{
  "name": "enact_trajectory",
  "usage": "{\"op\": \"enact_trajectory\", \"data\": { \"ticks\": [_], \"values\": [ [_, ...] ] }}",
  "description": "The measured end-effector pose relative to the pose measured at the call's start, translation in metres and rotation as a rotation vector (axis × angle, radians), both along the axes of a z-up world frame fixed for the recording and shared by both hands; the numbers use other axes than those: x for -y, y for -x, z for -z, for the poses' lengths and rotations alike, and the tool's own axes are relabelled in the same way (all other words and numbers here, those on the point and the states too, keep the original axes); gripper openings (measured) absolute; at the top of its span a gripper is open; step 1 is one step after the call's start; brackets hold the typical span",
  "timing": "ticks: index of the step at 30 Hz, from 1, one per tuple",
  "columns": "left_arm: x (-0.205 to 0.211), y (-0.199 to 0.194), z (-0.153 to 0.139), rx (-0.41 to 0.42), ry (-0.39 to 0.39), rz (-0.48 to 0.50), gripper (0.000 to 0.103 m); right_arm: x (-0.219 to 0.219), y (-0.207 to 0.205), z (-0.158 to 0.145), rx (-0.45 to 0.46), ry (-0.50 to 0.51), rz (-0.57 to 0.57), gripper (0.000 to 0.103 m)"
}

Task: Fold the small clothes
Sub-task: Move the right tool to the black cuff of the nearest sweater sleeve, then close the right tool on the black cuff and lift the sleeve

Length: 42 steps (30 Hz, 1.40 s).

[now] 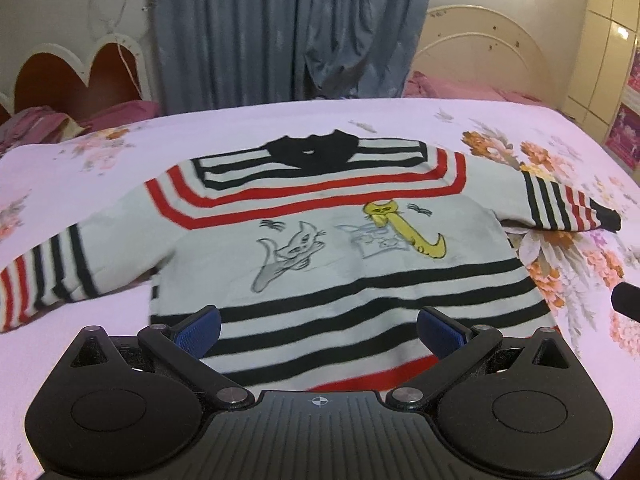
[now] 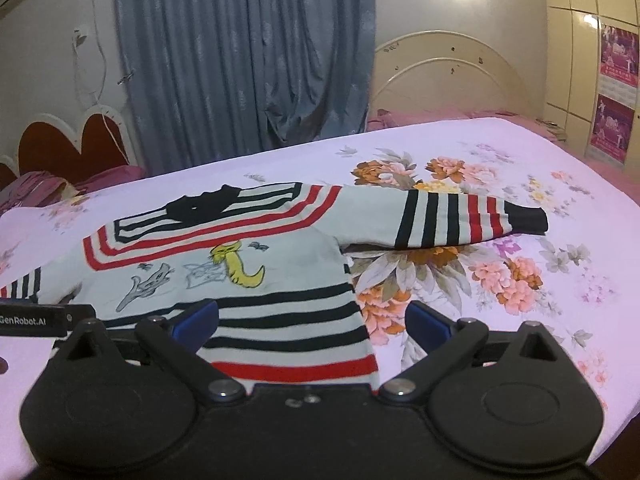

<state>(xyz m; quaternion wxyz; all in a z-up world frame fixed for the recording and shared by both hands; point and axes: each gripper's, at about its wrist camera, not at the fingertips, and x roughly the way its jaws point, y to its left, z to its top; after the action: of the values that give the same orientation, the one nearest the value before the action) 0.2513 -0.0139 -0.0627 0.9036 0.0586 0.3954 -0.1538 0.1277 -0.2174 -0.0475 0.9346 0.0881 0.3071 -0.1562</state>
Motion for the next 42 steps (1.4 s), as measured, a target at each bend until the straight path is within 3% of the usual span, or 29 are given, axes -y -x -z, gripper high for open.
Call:
{"op": "enact_trajectory", "data": {
  "ticks": [7,18,29,34,37,39,42],
  "values": [
    [0.037,-0.030,0.014,0.014,-0.027,-0.015,0.103,0.054,-0.024,0.010,-0.003,-0.045,0.039,0.088],
    [0.123,-0.078,0.042,-0.014,-0.060,-0.047,0.103,0.203,-0.068,0.049,-0.052,-0.119,0.174,0.082],
    [0.151,-0.110,0.061,-0.035,-0.090,-0.109,0.103,0.315,-0.101,0.087,-0.048,-0.273,0.344,0.080],
    [0.153,-0.118,0.065,-0.042,-0.111,-0.109,0.103,0.339,-0.111,0.105,-0.042,-0.328,0.393,0.066],
    [0.151,-0.119,0.066,-0.045,-0.107,-0.103,0.103,0.349,-0.112,0.110,-0.014,-0.335,0.437,0.050],
    [0.150,-0.120,0.065,-0.047,-0.104,-0.106,0.103,0.354,-0.114,0.112,-0.003,-0.332,0.459,0.025],
    [0.150,-0.121,0.065,-0.046,-0.103,-0.105,0.103,0.356,-0.111,0.111,0.024,-0.338,0.464,0.010]
  ]
}}
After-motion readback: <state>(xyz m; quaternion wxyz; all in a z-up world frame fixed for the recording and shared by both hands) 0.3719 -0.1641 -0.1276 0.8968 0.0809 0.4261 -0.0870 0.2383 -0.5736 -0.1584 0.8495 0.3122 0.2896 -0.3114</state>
